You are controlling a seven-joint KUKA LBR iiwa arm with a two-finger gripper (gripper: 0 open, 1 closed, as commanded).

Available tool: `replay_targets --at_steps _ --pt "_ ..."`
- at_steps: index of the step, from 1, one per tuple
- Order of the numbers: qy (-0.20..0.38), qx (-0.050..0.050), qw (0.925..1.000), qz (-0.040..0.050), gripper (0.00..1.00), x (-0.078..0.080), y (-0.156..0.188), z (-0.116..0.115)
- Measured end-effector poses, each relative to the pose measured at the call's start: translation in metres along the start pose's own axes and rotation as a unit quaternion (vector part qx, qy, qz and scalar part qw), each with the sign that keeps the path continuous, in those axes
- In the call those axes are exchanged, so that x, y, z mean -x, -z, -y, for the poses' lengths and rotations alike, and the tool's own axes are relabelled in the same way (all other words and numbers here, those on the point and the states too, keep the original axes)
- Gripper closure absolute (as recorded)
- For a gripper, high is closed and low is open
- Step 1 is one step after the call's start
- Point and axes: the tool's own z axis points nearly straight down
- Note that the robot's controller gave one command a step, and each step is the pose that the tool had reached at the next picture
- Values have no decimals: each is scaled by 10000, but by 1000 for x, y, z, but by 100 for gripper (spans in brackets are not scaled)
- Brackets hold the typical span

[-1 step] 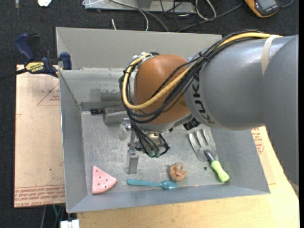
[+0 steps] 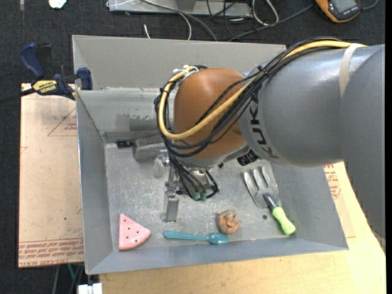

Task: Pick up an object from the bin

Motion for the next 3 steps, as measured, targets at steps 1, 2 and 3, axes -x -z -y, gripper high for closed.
replay_targets --at_steps 1,2,3 --pt "-333 4 9994 -6 0 -7 1 52" --pt "-481 9 9988 31 0 4 -46 63" --pt "-340 19 9994 30 0 20 -93 102"
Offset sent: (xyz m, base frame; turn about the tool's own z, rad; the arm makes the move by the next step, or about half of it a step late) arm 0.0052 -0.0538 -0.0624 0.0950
